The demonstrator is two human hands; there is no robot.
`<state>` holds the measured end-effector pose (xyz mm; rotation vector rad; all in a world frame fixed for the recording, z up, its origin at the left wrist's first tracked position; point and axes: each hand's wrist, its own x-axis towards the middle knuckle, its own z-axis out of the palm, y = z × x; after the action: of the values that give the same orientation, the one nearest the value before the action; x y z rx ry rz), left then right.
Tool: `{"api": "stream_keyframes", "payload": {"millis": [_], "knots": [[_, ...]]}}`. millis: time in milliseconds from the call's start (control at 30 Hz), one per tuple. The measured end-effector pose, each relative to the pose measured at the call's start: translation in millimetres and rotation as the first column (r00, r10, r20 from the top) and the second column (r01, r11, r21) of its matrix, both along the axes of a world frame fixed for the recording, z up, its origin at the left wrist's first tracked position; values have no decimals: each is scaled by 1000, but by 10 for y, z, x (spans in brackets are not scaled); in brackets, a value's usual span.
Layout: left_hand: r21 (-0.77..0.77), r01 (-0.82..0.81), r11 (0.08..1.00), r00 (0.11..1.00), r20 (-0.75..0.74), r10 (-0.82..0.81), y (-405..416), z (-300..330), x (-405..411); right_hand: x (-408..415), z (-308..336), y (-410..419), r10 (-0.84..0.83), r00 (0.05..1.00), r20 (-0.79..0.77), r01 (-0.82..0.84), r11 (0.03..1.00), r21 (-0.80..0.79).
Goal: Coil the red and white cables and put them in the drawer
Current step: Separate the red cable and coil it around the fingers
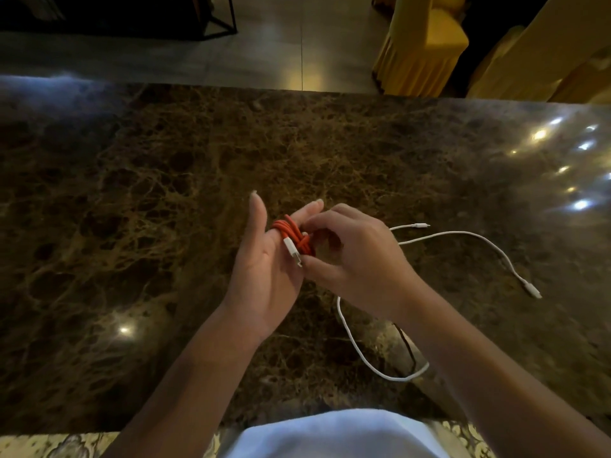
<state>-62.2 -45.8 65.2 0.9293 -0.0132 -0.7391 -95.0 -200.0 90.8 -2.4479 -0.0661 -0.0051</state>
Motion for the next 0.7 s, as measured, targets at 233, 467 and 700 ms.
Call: {"api": "stream_keyframes", "payload": {"millis": [233, 467, 700], "knots": [[88, -12, 996, 998, 61, 7, -4, -24, 37, -35, -39, 71, -81, 996, -35, 88, 933, 348], [50, 32, 998, 973, 229, -42, 29, -8, 90, -46, -7, 28, -22, 975, -220, 160, 753, 638], [90, -136, 987, 961, 253, 109, -69, -2, -27, -66, -120, 305, -303, 951, -64, 292, 809, 510]]}}
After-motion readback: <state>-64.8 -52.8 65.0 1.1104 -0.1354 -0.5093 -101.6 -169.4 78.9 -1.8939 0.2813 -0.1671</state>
